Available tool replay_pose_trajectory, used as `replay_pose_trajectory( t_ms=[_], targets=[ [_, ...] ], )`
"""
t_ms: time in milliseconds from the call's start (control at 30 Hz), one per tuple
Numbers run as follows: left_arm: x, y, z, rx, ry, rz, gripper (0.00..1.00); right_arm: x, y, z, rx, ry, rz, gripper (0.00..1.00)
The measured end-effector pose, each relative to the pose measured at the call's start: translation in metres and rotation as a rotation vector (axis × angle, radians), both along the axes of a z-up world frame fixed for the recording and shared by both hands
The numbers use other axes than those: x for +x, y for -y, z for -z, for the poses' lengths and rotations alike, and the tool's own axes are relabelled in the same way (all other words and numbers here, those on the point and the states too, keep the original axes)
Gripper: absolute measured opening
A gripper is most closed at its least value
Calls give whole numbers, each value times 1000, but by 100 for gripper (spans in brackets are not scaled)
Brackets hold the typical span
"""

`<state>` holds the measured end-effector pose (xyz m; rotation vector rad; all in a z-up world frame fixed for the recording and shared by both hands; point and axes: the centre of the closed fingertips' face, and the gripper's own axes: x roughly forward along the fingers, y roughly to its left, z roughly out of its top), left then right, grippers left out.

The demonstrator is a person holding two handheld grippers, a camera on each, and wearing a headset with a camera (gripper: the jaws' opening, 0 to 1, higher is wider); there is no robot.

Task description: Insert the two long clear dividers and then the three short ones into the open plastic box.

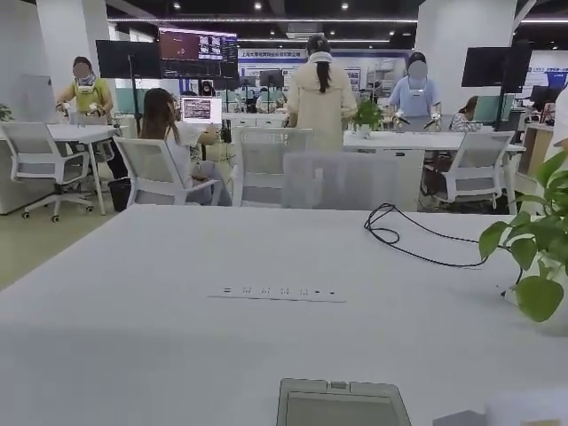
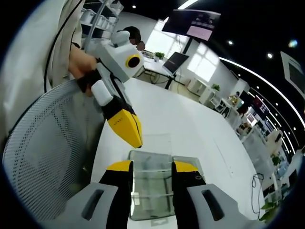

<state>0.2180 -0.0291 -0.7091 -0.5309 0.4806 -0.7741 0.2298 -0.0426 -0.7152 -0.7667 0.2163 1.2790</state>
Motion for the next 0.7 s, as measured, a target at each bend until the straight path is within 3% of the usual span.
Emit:
replay_pose_trajectory(
  t_ms=[100, 200, 433, 567, 600, 633, 700],
  targets=[
    [0, 1, 0, 13, -8, 4, 0, 1, -1, 1, -3, -4, 4, 33],
    [-2, 1, -4, 65, 25, 15, 0, 0, -2, 0, 7, -3, 8, 33],
    [1, -3, -7, 48, -13, 12, 0, 2, -4, -7, 35, 14, 23, 36],
    [3, -7, -5, 103, 12, 14, 0, 1, -6, -8, 63, -28, 33, 36],
    [3, -8, -5, 124, 31, 21, 0, 1, -7, -8, 71, -39, 37, 36],
    [3, -10, -3, 176, 63, 38, 0, 1, -7, -10, 85, -58, 44, 36],
    [0, -11, 0, 244, 95, 78, 0, 1, -8, -13, 117, -98, 54, 36]
  ],
)
